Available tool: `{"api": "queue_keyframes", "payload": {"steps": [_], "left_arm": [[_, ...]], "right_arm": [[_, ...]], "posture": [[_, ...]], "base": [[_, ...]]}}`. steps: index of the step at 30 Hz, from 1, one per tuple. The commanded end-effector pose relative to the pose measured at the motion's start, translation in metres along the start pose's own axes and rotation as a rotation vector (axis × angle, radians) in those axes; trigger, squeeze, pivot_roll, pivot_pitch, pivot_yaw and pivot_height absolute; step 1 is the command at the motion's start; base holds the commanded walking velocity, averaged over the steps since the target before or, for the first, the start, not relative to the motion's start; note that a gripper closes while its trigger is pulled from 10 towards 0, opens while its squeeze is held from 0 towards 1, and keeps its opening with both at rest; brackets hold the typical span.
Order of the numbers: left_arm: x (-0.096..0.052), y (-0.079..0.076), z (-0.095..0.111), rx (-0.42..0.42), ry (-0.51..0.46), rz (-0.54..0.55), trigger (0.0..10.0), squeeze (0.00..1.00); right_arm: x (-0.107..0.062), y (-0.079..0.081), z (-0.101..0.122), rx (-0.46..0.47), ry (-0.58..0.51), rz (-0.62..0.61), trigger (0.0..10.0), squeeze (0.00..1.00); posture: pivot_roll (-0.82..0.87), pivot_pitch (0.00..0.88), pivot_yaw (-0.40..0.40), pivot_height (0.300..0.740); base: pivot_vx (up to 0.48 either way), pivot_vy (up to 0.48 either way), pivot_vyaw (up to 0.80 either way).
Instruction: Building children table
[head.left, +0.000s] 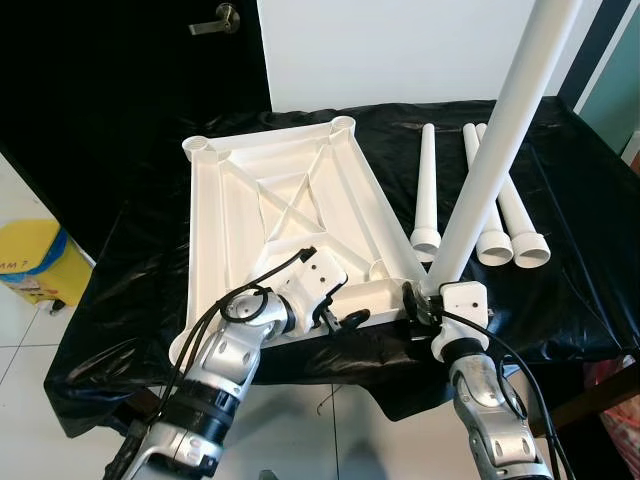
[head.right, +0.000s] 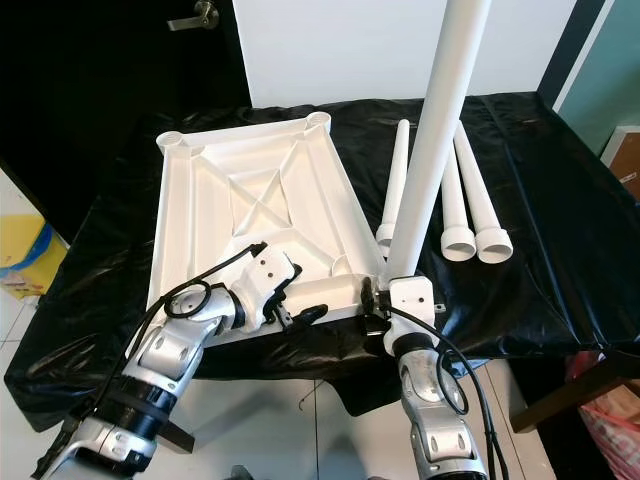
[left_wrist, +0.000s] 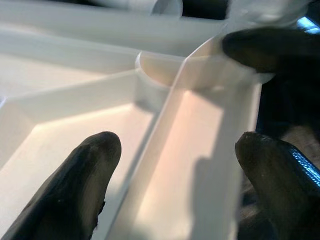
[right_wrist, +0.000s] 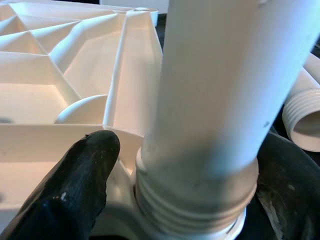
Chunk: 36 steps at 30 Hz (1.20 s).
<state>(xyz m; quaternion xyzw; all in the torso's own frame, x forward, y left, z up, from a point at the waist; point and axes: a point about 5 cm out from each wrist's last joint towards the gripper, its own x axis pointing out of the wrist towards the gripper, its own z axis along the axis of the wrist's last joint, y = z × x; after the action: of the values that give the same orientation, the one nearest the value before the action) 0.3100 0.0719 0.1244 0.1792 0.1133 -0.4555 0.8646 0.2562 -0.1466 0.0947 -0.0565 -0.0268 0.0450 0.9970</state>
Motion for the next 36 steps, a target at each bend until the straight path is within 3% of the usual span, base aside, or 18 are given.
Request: {"api": "queue_keyframes", "payload": {"steps": [1,9,13,24,25,27,28,29,36], "left_arm": [[-0.003,0.019,-0.009,-0.019,0.054,0.335,10.0,0.00],[-0.008,0.037,-0.018,-0.036,0.134,0.430,10.0,0.00],[-0.011,0.046,-0.024,-0.048,0.182,0.477,10.0,0.00],[-0.014,0.052,-0.033,-0.065,0.250,0.511,10.0,0.00],[-0.015,0.053,-0.034,-0.066,0.255,0.517,9.0,0.00],[-0.015,0.053,-0.034,-0.066,0.255,0.517,9.0,0.00],[-0.016,0.054,-0.035,-0.068,0.257,0.521,2.4,0.00],[-0.017,0.055,-0.035,-0.073,0.257,0.528,0.1,0.00],[-0.020,0.059,-0.036,-0.075,0.258,0.543,0.0,0.00]], "right_arm": [[-0.004,0.002,-0.001,0.010,-0.002,0.025,10.0,0.00],[-0.017,-0.006,-0.002,0.013,-0.016,0.069,10.0,0.00],[-0.014,-0.010,0.001,0.013,-0.028,0.056,10.0,0.00],[-0.015,-0.006,0.001,0.023,-0.037,0.071,10.0,0.00],[-0.014,-0.006,0.001,0.025,-0.038,0.071,10.0,0.00],[-0.014,-0.006,0.001,0.025,-0.038,0.071,10.0,0.00],[-0.014,-0.006,0.001,0.026,-0.038,0.070,10.0,0.00],[-0.014,-0.006,0.001,0.027,-0.039,0.069,10.0,0.00],[-0.013,-0.006,0.001,0.030,-0.040,0.069,10.0,0.00]], "posture": [[-0.07,0.016,0.028,0.740],[-0.07,0.022,0.038,0.740],[-0.08,0.027,0.044,0.740],[-0.08,0.030,0.050,0.740],[-0.08,0.031,0.050,0.740],[-0.08,0.031,0.050,0.740],[-0.07,0.031,0.051,0.740],[-0.07,0.034,0.051,0.740],[-0.07,0.037,0.052,0.740]], "base": [[0.000,0.000,0.00],[0.000,0.000,0.00],[0.000,0.000,0.00],[0.000,0.000,0.00],[0.000,0.000,0.00],[0.000,0.000,0.00],[0.000,0.000,0.00],[0.000,0.000,0.00],[0.000,0.000,0.00]]}}
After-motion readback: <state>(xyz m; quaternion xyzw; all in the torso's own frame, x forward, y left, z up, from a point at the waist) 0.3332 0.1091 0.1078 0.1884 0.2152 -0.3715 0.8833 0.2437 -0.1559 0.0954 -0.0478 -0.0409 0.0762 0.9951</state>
